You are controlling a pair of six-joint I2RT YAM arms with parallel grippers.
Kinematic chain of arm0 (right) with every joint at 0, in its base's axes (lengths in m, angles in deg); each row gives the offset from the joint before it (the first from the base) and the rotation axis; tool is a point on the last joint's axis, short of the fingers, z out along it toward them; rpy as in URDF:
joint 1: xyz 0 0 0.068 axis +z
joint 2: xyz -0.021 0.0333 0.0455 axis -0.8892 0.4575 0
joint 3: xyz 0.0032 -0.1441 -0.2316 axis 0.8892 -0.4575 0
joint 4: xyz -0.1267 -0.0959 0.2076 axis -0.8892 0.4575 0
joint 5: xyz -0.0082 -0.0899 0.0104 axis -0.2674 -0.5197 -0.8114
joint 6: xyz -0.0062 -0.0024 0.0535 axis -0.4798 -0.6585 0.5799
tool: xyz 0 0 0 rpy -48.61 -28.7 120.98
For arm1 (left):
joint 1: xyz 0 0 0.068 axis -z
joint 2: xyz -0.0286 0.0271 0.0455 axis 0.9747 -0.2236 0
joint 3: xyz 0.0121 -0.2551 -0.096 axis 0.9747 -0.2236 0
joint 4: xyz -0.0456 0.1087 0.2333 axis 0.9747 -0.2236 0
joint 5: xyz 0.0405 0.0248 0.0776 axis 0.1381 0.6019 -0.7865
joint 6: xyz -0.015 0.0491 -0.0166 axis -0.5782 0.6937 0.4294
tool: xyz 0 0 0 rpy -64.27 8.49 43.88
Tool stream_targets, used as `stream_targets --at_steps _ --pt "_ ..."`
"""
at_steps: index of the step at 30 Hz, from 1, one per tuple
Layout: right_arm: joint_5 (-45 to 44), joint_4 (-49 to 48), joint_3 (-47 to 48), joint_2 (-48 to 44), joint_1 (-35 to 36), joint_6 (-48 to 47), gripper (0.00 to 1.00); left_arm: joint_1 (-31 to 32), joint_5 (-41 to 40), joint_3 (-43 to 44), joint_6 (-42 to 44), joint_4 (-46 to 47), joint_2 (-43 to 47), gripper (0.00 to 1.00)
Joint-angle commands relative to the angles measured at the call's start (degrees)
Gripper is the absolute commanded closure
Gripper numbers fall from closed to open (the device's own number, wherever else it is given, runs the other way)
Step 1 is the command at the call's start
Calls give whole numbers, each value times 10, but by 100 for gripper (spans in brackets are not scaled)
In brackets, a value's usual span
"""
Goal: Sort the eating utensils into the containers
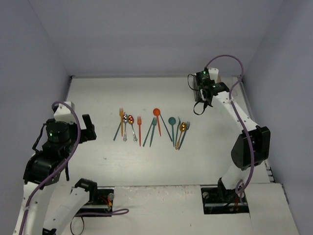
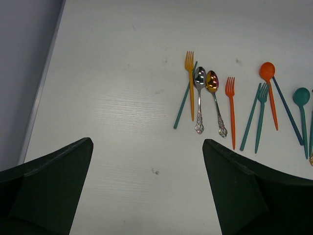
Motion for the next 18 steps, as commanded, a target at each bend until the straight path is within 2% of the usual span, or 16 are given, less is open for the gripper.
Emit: stream_targets --at_steps 1,4,11,18 --pt "60 -11 97 82 -69 -180 100 8 10 30 7 28 -5 6" --pt "105 -12 156 136 -104 -259 100 11 23 26 -1 29 4 6" --pt "115 -13 303 237 -143 -376 100 32 20 -15 -3 30 27 6" --pt "108 -12 333 275 -180 -418 100 36 13 -1 -6 28 -8 6"
